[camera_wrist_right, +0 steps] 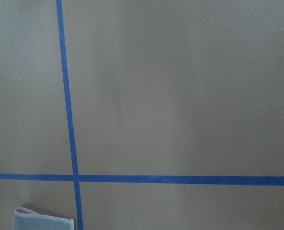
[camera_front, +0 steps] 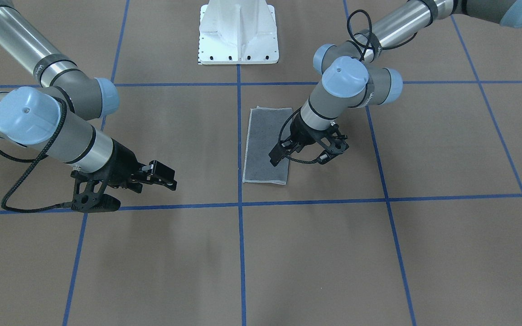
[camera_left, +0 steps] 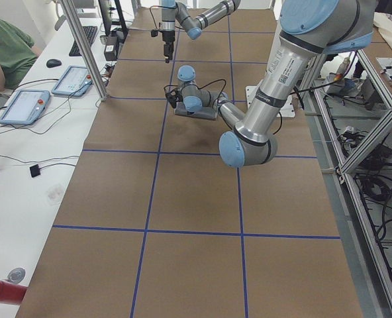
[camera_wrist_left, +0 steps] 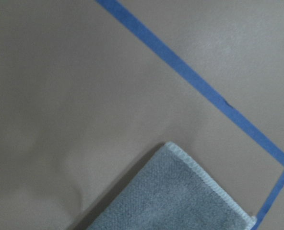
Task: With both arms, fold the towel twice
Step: 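Move the left gripper to the towel's near end and grasp it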
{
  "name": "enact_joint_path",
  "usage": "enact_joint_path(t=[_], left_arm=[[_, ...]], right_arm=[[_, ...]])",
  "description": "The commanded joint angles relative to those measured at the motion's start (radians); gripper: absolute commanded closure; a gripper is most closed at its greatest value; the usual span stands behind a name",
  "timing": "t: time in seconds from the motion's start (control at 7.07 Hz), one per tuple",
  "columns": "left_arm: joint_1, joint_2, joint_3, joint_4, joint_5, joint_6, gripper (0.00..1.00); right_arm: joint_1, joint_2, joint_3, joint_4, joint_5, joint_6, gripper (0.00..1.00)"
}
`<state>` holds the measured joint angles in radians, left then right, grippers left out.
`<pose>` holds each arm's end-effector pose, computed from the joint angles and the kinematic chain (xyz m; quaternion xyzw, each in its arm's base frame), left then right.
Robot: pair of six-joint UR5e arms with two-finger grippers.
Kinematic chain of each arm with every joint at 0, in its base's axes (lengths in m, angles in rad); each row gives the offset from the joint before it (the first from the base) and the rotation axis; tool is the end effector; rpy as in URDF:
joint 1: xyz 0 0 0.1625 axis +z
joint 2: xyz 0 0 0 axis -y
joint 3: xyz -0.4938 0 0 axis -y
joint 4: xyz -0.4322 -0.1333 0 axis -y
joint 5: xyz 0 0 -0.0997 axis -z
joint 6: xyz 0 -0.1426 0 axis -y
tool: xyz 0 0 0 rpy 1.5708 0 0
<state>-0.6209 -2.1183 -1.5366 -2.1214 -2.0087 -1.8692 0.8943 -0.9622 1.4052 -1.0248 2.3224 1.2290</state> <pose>0.6041 -0.5217 0.3474 -0.1053 0.5187 -0.2745 0.8028 -0.4820 -0.6577 0.3563 -0.0075 -0.5470 0.0557 0.8352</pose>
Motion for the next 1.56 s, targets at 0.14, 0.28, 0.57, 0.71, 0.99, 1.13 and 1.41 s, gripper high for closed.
enact_joint_path(t=[0.14, 0.28, 0.57, 0.71, 0.99, 1.13, 1.41], left_arm=[[0.030, 0.150, -0.178, 0.001, 0.011, -0.005, 0.00], [0.079, 0.155, -0.180, 0.001, 0.033, -0.007, 0.00], [0.197, 0.178, -0.217, 0.001, 0.140, -0.016, 0.00], [0.216, 0.178, -0.214, 0.003, 0.154, -0.016, 0.00], [0.216, 0.184, -0.214, 0.001, 0.153, -0.015, 0.09], [0.216, 0.184, -0.208, 0.001, 0.154, -0.015, 0.14], [0.216, 0.182, -0.204, 0.001, 0.153, -0.013, 0.21]], right_arm=[[0.000, 0.000, 0.000, 0.002, 0.000, 0.003, 0.00], [0.000, 0.000, 0.001, 0.003, 0.000, 0.006, 0.00], [0.000, -0.001, 0.005, 0.003, 0.002, 0.007, 0.00], [0.001, -0.006, 0.008, 0.003, 0.003, 0.007, 0.00], [0.002, -0.007, 0.008, 0.005, 0.003, 0.007, 0.00], [0.002, -0.007, 0.008, 0.003, 0.002, 0.006, 0.00], [0.002, -0.007, 0.008, 0.003, 0.002, 0.001, 0.00]])
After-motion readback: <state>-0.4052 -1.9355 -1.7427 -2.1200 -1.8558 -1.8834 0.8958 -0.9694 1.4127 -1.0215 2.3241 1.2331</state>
